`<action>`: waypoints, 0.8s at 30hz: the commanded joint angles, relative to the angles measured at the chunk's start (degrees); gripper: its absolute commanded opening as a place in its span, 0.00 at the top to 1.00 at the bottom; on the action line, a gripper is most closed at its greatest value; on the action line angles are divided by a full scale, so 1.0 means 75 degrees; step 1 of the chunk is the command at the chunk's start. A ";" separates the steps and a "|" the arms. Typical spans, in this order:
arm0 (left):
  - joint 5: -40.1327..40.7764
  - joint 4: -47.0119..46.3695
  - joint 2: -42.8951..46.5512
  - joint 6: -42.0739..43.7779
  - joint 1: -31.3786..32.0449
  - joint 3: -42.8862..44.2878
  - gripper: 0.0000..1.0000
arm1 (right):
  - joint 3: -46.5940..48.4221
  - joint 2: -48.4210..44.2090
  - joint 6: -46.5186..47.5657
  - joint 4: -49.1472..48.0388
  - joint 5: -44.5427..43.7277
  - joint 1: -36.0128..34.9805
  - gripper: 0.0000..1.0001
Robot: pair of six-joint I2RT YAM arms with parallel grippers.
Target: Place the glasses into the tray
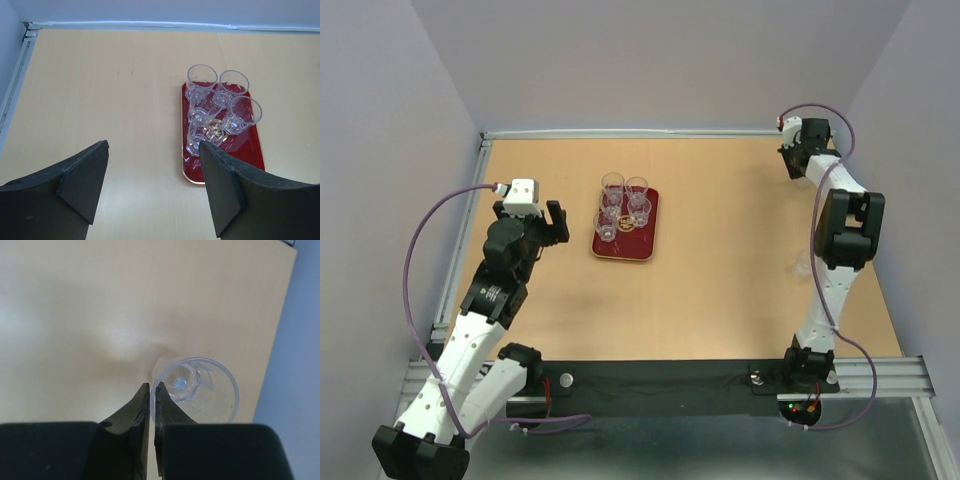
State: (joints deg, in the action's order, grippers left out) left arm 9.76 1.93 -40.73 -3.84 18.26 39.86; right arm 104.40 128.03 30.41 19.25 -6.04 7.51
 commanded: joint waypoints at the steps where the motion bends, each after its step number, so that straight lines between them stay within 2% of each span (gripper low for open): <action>1: 0.0058 -0.0387 0.0146 0.0101 0.0003 -0.0053 0.16 | -0.1223 -0.1994 0.0081 -0.0152 0.2301 0.0030 1.00; 6: 0.0011 -0.0399 0.0204 0.0066 0.0003 -0.0052 0.16 | -0.2879 -0.3379 0.0035 -0.0152 0.4538 -0.0180 1.00; 9: 0.0000 -0.0410 0.0216 0.0066 0.0003 -0.0076 0.16 | -0.3769 -0.3908 0.0034 -0.0129 0.5247 -0.0415 1.00; 11: -0.0012 -0.0399 0.0216 0.0066 0.0003 -0.0064 0.16 | -0.4272 -0.4389 0.0197 -0.0059 0.5947 -0.0986 1.00; 19: 0.0058 -0.0387 0.0239 0.0078 -0.0009 -0.0064 0.16 | -0.4628 -0.5094 0.0714 0.0024 0.7109 -0.2850 1.00; 21: 0.0070 -0.0387 0.0251 0.0066 0.0003 -0.0076 0.17 | -0.4557 -0.5035 0.0749 0.0047 0.7041 -0.3214 1.00; 24: 0.0081 -0.0387 0.0251 0.0066 -0.0009 -0.0064 0.16 | -0.4510 -0.5012 0.1042 0.0129 0.6666 -0.4245 1.00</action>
State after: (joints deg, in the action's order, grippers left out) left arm 9.72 1.93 -39.92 -3.86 18.26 39.86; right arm 68.53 92.55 35.05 20.75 42.94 -18.26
